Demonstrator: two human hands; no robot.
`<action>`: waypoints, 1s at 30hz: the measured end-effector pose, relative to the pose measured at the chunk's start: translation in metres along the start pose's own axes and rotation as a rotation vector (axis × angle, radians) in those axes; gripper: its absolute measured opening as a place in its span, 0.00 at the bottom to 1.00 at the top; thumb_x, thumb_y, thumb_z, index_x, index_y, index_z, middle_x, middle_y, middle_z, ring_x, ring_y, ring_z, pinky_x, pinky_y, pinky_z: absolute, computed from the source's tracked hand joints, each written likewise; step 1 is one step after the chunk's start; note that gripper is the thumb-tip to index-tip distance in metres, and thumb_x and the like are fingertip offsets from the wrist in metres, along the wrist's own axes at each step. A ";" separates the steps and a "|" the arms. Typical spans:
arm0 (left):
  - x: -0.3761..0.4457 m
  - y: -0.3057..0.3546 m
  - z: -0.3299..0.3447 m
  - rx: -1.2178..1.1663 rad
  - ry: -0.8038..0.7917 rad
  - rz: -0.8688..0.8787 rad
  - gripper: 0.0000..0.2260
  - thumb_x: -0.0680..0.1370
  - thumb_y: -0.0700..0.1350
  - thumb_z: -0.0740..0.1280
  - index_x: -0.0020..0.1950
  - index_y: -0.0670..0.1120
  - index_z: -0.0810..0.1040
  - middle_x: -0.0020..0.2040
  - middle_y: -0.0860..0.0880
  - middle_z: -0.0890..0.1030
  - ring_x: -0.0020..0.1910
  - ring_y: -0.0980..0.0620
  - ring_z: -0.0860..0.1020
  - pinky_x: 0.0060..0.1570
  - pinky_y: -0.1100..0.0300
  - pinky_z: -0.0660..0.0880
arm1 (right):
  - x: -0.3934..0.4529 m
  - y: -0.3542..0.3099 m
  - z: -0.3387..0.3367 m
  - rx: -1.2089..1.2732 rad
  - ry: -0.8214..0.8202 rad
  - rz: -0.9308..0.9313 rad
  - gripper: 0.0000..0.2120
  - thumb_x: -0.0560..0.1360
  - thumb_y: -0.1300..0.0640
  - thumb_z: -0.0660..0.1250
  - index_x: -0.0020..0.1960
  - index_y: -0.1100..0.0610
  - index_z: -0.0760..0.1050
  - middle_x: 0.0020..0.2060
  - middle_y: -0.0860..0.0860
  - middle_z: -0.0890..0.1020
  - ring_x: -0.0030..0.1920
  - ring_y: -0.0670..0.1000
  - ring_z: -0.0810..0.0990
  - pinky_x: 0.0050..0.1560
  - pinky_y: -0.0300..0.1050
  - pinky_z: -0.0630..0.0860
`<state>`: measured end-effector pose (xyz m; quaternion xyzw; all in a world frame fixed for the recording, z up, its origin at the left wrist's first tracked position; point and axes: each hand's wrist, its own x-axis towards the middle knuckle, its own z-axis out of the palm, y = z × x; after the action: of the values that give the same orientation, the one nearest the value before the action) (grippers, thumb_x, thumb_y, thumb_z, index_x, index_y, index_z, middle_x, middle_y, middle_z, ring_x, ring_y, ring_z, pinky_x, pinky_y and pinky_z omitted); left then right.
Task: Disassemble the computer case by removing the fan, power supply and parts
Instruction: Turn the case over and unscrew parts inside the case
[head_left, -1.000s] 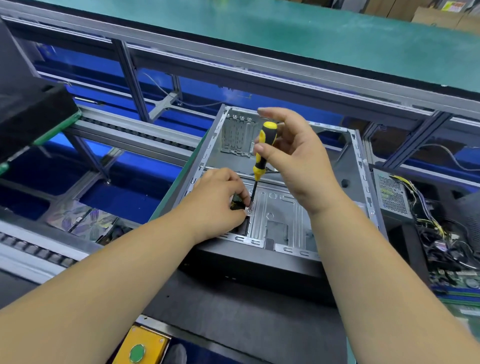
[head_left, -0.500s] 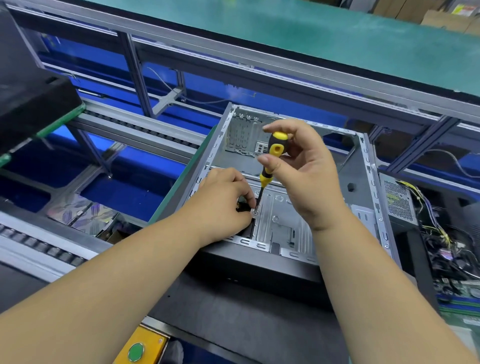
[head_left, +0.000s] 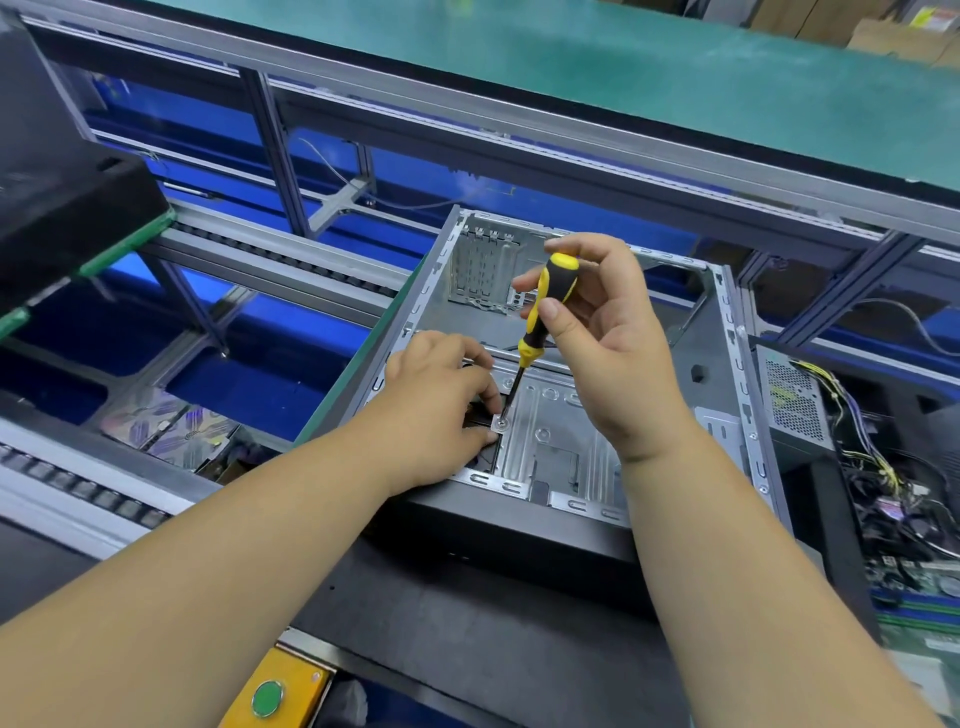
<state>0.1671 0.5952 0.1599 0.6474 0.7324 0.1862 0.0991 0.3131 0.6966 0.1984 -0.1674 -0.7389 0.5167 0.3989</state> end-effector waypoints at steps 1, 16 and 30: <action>0.001 0.000 0.000 -0.006 -0.006 -0.007 0.09 0.72 0.54 0.74 0.46 0.60 0.75 0.63 0.61 0.66 0.68 0.55 0.56 0.61 0.60 0.52 | 0.000 0.001 0.000 -0.035 0.016 -0.010 0.18 0.78 0.65 0.64 0.63 0.48 0.71 0.54 0.49 0.79 0.52 0.50 0.79 0.54 0.49 0.78; 0.016 -0.003 -0.011 -0.291 0.011 -0.117 0.21 0.71 0.42 0.67 0.62 0.55 0.71 0.62 0.56 0.69 0.65 0.54 0.62 0.61 0.57 0.63 | 0.019 -0.001 -0.012 -0.215 0.299 -0.094 0.22 0.76 0.63 0.67 0.66 0.45 0.70 0.48 0.39 0.76 0.48 0.49 0.78 0.48 0.54 0.82; 0.057 -0.017 -0.006 -0.098 -0.164 0.044 0.15 0.74 0.52 0.65 0.62 0.60 0.74 0.53 0.57 0.78 0.56 0.49 0.72 0.56 0.57 0.66 | 0.018 0.011 -0.004 -0.338 0.218 -0.044 0.22 0.76 0.58 0.67 0.66 0.43 0.69 0.50 0.41 0.76 0.49 0.51 0.78 0.52 0.57 0.78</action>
<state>0.1413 0.6491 0.1639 0.6708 0.6974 0.1702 0.1862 0.3032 0.7161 0.1966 -0.2707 -0.7711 0.3554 0.4537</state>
